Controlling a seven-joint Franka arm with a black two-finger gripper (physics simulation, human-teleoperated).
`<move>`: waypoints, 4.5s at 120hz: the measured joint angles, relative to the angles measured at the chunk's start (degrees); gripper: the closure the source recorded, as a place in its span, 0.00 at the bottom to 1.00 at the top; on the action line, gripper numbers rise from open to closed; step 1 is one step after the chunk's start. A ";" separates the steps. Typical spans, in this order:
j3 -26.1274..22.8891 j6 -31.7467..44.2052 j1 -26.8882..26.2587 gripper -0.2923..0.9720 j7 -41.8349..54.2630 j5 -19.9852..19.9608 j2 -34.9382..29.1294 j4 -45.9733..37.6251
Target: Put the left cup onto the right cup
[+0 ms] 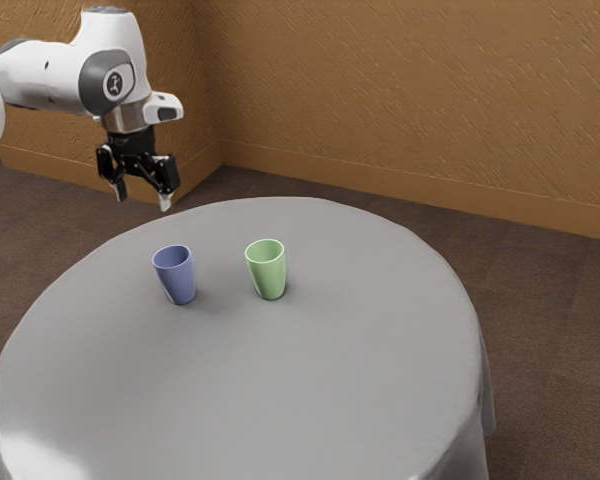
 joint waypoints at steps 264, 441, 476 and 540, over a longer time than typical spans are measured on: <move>-0.35 8.12 7.36 0.23 -13.47 -6.77 16.86 6.69; -0.83 12.45 7.27 0.30 -14.02 -7.72 17.84 2.75; -0.96 12.48 7.27 0.41 -14.04 -7.71 18.29 2.75; -0.97 12.48 7.27 0.52 -14.07 -7.72 18.77 2.75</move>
